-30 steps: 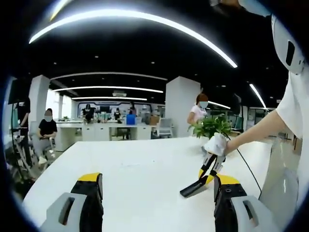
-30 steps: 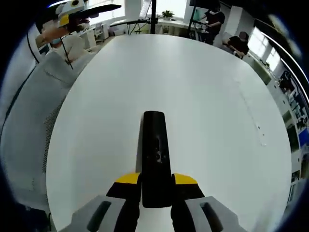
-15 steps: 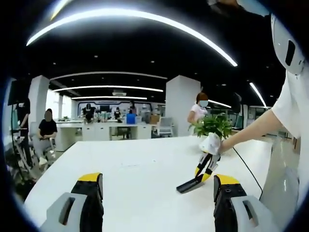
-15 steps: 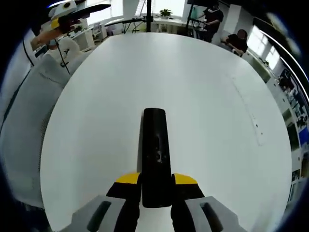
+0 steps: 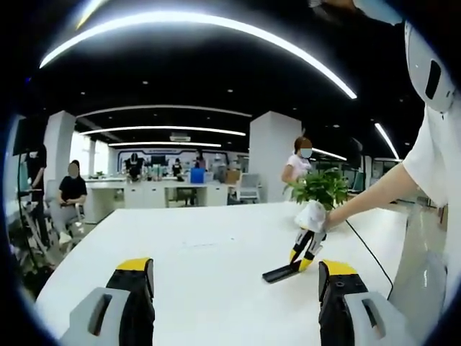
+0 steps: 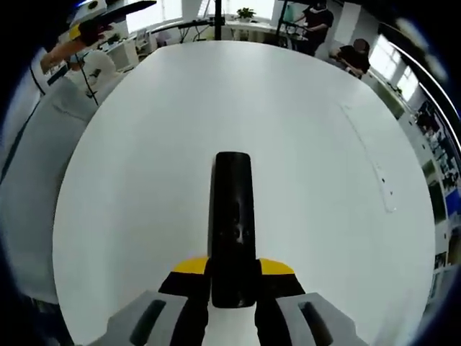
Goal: Press the specified remote control buttons in sequence, fully releasing each button before pressing the next.
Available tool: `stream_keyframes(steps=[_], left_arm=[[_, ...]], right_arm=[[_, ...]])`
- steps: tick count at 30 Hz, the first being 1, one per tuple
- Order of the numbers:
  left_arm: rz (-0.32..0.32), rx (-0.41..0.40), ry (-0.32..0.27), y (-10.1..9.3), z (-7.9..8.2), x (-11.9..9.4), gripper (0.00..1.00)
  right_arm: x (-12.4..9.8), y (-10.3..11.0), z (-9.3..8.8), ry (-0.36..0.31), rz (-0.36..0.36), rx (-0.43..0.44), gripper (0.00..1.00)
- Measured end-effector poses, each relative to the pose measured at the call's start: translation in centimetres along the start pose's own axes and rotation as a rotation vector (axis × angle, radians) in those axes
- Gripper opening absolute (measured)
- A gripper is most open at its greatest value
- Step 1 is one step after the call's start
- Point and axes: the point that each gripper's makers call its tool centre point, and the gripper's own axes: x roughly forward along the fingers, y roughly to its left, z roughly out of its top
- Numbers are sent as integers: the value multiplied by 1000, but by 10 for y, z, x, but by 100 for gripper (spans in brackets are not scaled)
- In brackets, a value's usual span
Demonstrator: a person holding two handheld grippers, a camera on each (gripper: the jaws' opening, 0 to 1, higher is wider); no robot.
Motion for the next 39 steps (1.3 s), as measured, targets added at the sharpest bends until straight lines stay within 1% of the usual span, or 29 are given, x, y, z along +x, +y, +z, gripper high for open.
stream_keyframes(steps=[5,7,8,9,11,13,16,19,20,22,23,24,25,26,27,31,32,33,36,37,39], left_arm=[[7,-4,1,1,-1,-1,99],[10,-7,1,1,-1,-3,99],[13,-8,0,1,-1,-3,99],[13,-10,-2,0,-1,-4,99],[17,-14,-2,0,-2,-4,99],[17,-16,-5,-1,-2,-5,99],[15,-22,-5,-4,-3,-6,99],[9,-24,-5,-8,-3,-6,99],[8,-21,-7,-7,-4,-7,99],[6,-22,-7,-8,-4,-7,99],[5,-23,-10,-8,-3,-7,99],[5,-22,-11,-9,-3,-8,99],[3,-25,-13,-10,-2,-8,99],[2,-25,-15,-11,-1,-8,99],[2,-25,-19,-12,0,-8,99],[-7,-20,-29,-16,5,-10,99],[-9,-19,-31,-17,5,-10,99],[-10,-19,-32,-17,6,-11,99],[-13,-18,-38,-21,8,-13,99],[-14,-18,-40,-21,9,-14,99],[-16,-16,-44,-24,10,-16,99]], right_arm=[[0,1,0,1,-5,-14,21],[0,-1,0,-3,-15,-7,21],[0,-2,0,-2,-28,-2,23],[0,-4,0,-3,-52,1,28],[-2,0,-1,2,-58,-3,33],[-7,3,-1,-32,-82,38,33],[-17,2,-2,-83,-142,105,37],[-35,8,0,-160,-198,171,40],[-45,10,2,-204,-227,195,40],[-61,14,5,-271,-270,261,42],[-75,16,8,-336,-308,320,42],[-86,18,10,-386,-336,369,44],[-102,21,11,-456,-367,431,44],[-112,23,11,-496,-400,460,44],[-128,25,10,-547,-449,493,45],[-171,46,7,-694,-540,599,46],[-176,51,6,-708,-549,611,47],[-186,57,5,-740,-583,639,49],[-202,73,3,-792,-630,673,54],[-204,83,0,-772,-648,666,56],[-208,93,-4,-774,-672,681,58]])
